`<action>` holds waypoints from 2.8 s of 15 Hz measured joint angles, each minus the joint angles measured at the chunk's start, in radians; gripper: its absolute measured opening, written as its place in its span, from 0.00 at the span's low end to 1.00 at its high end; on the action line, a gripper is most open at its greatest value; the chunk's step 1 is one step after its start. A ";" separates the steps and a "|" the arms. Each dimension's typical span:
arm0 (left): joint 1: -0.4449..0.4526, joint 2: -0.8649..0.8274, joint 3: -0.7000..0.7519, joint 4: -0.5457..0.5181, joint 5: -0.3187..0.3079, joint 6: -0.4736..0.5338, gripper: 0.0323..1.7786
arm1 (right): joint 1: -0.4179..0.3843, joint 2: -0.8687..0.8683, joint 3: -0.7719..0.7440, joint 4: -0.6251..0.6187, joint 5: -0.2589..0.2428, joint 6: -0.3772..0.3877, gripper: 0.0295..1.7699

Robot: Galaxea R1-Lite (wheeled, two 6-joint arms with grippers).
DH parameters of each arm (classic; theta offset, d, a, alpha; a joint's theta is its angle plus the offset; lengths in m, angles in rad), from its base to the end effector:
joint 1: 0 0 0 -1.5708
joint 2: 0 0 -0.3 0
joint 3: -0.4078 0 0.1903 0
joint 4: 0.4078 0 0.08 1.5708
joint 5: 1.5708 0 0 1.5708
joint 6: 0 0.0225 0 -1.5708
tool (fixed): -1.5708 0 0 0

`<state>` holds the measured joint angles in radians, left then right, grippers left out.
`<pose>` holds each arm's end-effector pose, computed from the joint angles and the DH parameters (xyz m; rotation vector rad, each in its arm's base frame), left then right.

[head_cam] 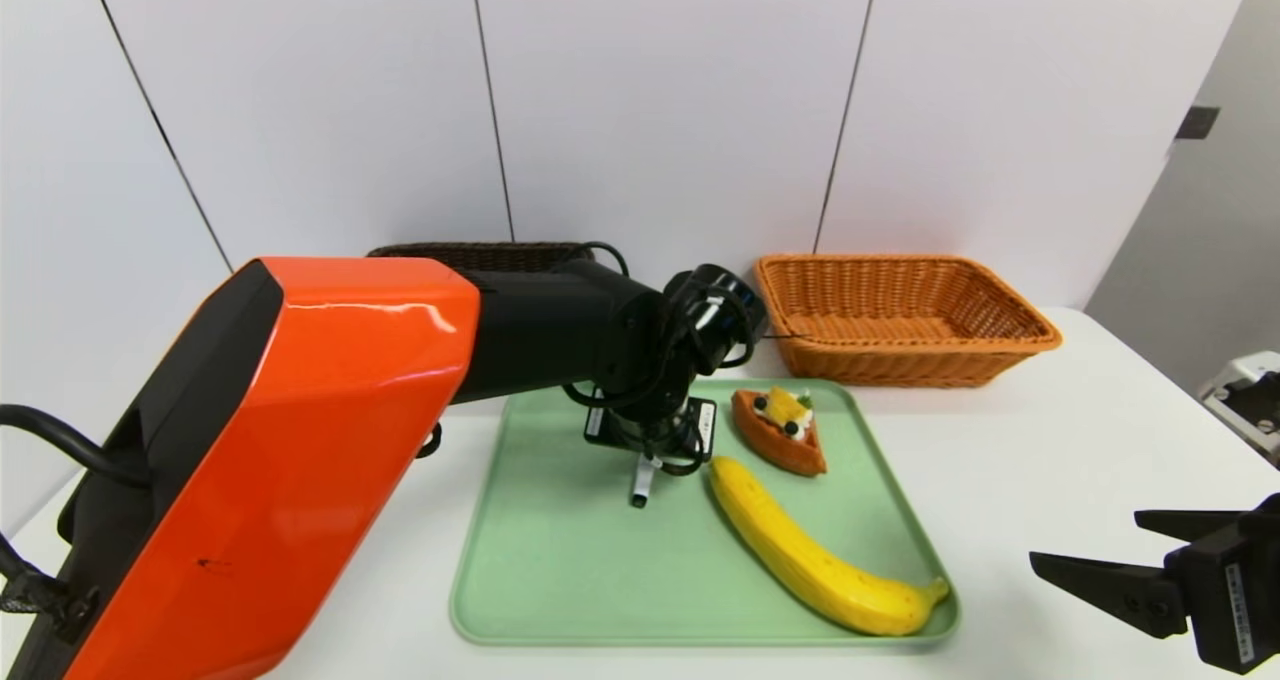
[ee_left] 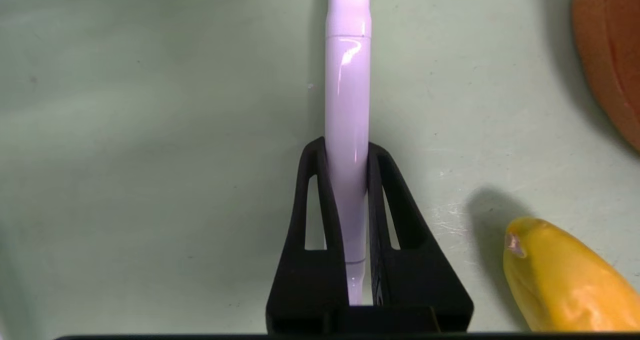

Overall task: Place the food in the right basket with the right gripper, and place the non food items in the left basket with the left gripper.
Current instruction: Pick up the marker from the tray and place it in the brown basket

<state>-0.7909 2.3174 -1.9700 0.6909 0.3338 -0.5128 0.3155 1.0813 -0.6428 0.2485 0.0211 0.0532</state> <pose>0.3182 -0.3113 0.1444 0.0862 0.9484 -0.1744 0.1219 0.0403 0.1939 -0.0506 0.6908 0.3048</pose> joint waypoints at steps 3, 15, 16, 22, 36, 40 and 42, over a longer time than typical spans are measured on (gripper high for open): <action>0.000 -0.032 0.000 0.019 -0.001 0.001 0.08 | 0.000 -0.004 0.000 -0.001 -0.001 0.000 0.97; 0.055 -0.446 -0.001 0.102 0.014 0.449 0.08 | 0.000 -0.031 0.010 0.001 -0.016 0.002 0.97; 0.090 -0.468 -0.001 0.097 -0.012 0.523 0.08 | 0.000 -0.036 0.014 0.000 -0.017 0.002 0.97; 0.337 -0.534 -0.001 0.071 -0.230 1.040 0.08 | 0.000 -0.056 0.022 0.003 -0.017 0.000 0.97; 0.481 -0.209 0.000 -0.219 -0.139 1.255 0.08 | -0.001 -0.051 0.035 0.003 -0.020 0.001 0.97; 0.483 -0.163 0.000 -0.230 -0.141 1.256 0.08 | -0.002 -0.051 0.039 0.003 -0.020 0.002 0.97; 0.482 -0.150 0.000 -0.242 -0.142 1.254 0.08 | -0.001 -0.051 0.043 0.003 -0.020 0.003 0.97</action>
<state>-0.3087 2.1677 -1.9696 0.4491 0.1919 0.7417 0.3140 1.0298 -0.5998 0.2511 0.0013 0.0562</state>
